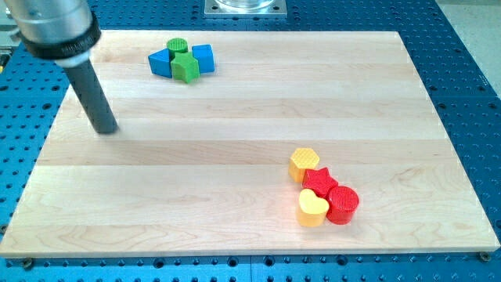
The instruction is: Slide the blue cube to the center right side of the board
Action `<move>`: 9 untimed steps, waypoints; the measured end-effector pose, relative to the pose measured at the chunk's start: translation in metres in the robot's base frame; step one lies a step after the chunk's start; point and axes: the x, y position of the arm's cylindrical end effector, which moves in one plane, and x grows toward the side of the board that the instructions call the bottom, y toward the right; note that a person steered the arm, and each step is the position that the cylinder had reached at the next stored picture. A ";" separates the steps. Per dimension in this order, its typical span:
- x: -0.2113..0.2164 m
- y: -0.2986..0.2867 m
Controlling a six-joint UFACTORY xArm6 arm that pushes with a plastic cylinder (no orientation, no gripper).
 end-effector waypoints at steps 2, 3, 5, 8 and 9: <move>-0.057 0.007; -0.086 0.005; -0.099 0.030; -0.120 0.157; -0.122 0.150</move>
